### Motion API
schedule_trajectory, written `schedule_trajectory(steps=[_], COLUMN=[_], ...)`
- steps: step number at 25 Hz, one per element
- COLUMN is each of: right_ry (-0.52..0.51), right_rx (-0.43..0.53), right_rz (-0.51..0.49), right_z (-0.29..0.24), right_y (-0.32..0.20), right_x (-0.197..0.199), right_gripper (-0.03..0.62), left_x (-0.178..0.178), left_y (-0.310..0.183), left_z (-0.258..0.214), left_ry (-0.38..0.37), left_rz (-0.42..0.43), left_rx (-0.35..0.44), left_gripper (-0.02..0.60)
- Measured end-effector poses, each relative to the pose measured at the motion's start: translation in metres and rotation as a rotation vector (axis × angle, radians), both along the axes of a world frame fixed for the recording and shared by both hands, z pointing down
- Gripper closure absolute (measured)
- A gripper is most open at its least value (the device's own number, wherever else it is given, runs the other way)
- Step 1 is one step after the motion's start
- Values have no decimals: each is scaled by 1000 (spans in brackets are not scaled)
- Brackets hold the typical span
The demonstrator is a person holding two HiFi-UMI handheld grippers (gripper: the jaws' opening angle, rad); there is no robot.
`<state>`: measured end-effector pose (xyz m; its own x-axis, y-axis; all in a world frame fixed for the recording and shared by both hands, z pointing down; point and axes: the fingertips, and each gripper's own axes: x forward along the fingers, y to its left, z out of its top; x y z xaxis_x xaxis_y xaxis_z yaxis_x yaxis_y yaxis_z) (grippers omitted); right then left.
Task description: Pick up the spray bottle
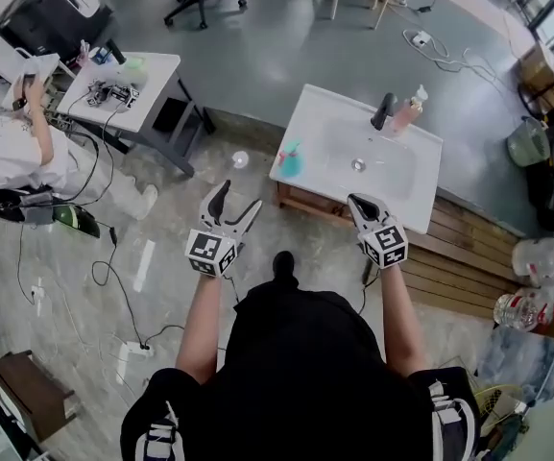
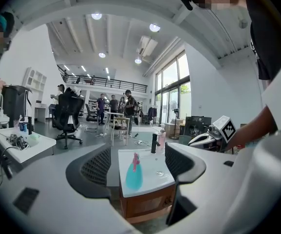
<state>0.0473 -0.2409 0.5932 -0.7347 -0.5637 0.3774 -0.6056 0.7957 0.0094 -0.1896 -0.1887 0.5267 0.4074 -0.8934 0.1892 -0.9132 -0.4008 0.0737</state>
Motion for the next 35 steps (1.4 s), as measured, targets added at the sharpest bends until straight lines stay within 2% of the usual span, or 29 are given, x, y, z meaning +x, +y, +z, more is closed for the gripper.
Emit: schedule_trajectory(steps=[5,15,27,35], right_ry=[10,26,11,64], right_rx=[-9,-21,-23,-75], right_rz=[56,157,195,202], right_z=[12,17,17,37], right_y=[-29,-74,-125,-138], right_x=[-14,11,17,40], right_gripper=[577,577,577,577], left_x=[-16,-1,-5,19], left_y=[-40,-94,-137,-163], left_z=[15,27,41,61], left_ry=[7,-19,-53,-44], left_rz=[52,144,162,206], left_rx=[-22,-57,-84,-125], left_gripper=[255,255,255,255])
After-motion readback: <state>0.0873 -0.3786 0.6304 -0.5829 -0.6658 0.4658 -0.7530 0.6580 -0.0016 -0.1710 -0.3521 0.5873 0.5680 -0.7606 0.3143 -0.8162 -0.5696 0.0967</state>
